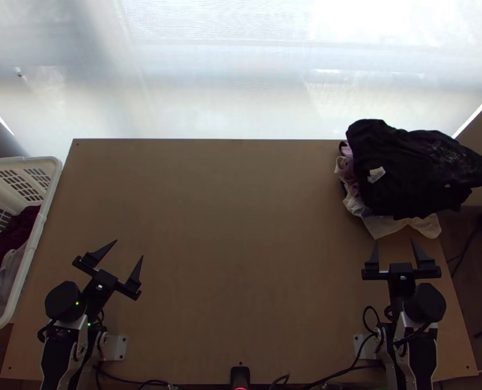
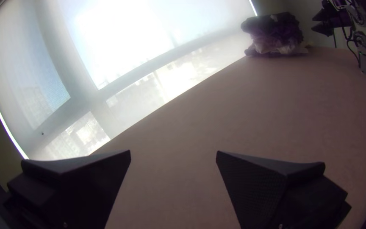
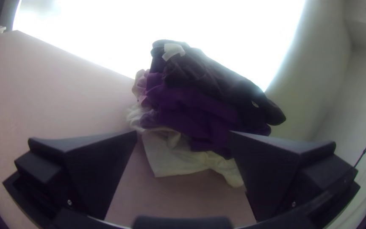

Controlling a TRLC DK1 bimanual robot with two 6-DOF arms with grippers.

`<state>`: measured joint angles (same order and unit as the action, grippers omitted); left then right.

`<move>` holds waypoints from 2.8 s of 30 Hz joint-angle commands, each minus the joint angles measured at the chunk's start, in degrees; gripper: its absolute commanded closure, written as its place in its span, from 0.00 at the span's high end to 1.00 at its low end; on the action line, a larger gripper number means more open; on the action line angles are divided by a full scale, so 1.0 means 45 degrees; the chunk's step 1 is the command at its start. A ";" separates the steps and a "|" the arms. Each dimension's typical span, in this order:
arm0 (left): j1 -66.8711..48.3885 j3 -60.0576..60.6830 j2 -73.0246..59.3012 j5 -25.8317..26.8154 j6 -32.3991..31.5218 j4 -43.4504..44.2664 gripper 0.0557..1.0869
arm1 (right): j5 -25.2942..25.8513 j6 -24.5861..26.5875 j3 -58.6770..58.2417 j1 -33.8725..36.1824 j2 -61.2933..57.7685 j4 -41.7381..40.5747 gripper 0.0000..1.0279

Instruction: Fold the t-shirt

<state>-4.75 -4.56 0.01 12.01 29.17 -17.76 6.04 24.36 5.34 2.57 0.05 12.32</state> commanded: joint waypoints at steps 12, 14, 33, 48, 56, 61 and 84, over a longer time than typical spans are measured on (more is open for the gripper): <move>0.0002 -0.0003 -0.0002 0.0026 0.0003 0.0001 0.96 | 0.0005 -0.0003 0.0004 -0.0082 -0.0012 -0.0003 0.96; 0.0002 -0.0003 -0.0002 0.0026 -0.0017 0.0001 0.96 | 0.0005 -0.0003 0.0004 -0.0082 0.0007 -0.0003 0.96; 0.0002 -0.0003 -0.0002 0.0026 -0.0017 0.0001 0.96 | -0.0054 -0.0023 0.0004 -0.0981 0.0007 -0.0003 0.96; -0.2205 -0.0003 -0.0002 0.0202 -0.0017 -0.0038 0.96 | -0.0132 -0.0921 0.0004 -0.3481 0.0007 -0.0003 0.96; -0.2987 0.0017 0.0017 0.0222 0.0256 0.0196 0.96 | -0.0034 0.0817 0.0004 -0.2524 0.0007 -0.0003 0.96; -0.2069 0.0036 -0.0002 -0.1009 -0.0076 0.2286 0.96 | 0.0786 0.0622 0.0023 -0.2680 -0.0618 -0.1018 0.96; 1.2912 -1.0979 -0.9866 -0.1458 -0.2966 -0.1366 0.95 | 0.3227 -0.2132 1.3461 -0.3481 -1.2727 0.1306 0.95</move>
<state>31.83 -39.31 -28.58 5.30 15.92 -16.75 17.26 18.39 44.95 -10.94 -43.79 5.87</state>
